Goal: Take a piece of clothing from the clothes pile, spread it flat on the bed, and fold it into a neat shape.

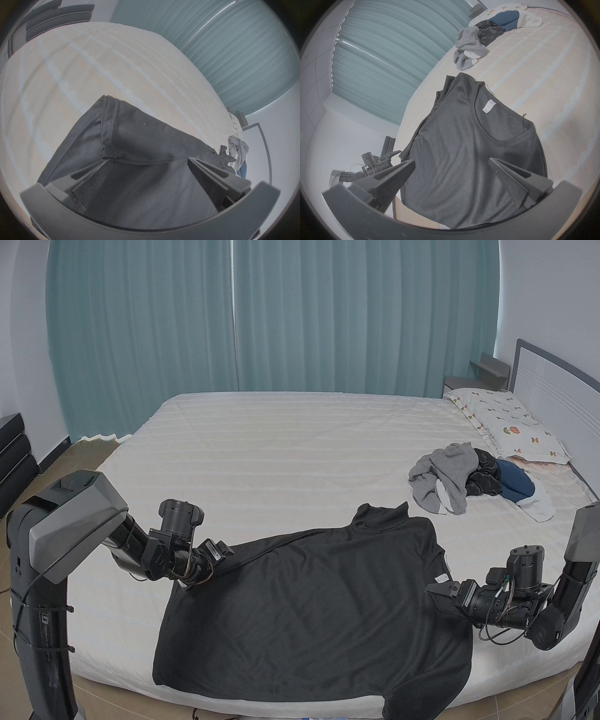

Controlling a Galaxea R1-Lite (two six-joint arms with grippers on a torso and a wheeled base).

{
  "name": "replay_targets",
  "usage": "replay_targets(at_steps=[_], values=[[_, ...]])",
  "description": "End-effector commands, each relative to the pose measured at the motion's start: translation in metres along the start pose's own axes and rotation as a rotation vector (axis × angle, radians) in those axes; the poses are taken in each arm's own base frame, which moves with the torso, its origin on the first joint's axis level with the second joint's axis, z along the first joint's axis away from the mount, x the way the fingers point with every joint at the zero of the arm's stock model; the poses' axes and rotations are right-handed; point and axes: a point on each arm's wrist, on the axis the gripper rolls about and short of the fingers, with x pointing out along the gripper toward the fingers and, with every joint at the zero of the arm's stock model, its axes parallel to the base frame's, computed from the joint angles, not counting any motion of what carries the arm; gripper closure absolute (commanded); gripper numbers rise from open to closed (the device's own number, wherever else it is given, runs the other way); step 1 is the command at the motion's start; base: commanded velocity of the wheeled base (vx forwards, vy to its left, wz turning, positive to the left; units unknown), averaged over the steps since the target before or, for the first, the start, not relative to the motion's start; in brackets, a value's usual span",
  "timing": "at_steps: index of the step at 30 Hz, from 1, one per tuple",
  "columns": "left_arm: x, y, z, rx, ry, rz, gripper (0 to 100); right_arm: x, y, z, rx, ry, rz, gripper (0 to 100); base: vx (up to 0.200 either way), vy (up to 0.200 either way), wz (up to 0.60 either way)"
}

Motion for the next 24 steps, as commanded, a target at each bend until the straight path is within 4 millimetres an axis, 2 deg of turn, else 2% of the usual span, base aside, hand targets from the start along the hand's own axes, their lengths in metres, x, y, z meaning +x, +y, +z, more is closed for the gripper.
replay_targets(at_steps=[1,6,10,11,14,22,23,24], values=[[0.012,0.002,0.012,-0.017,-0.022,0.011,0,0.000,0.000,0.001,0.001,-0.005,0.002,0,0.000,0.000,0.00],[0.009,0.003,0.023,-0.059,-0.041,0.006,0,0.000,-0.001,0.001,0.002,-0.004,-0.001,0,0.000,0.000,0.00],[0.005,0.008,0.020,-0.059,-0.029,0.022,0,-0.001,-0.002,0.003,0.005,-0.011,-0.003,0,0.000,0.000,0.00],[-0.004,0.011,0.018,-0.060,-0.018,0.029,0,-0.001,-0.002,0.004,0.006,-0.016,-0.002,0,0.000,0.000,0.00],[-0.011,0.014,0.017,-0.055,-0.010,0.032,0,-0.002,-0.002,0.003,0.006,-0.015,-0.003,0,0.000,0.000,0.00],[-0.004,0.017,0.015,-0.017,-0.003,0.042,0,0.000,-0.003,0.003,0.009,-0.009,-0.008,0,0.000,0.000,0.00],[-0.002,0.016,0.016,-0.019,-0.005,0.040,100,0.000,-0.004,0.002,0.009,-0.008,-0.009,0,0.000,0.000,0.00],[-0.002,0.016,0.016,-0.019,-0.005,0.040,100,0.000,-0.004,0.002,0.009,-0.008,-0.009,0,0.000,0.000,0.00]])
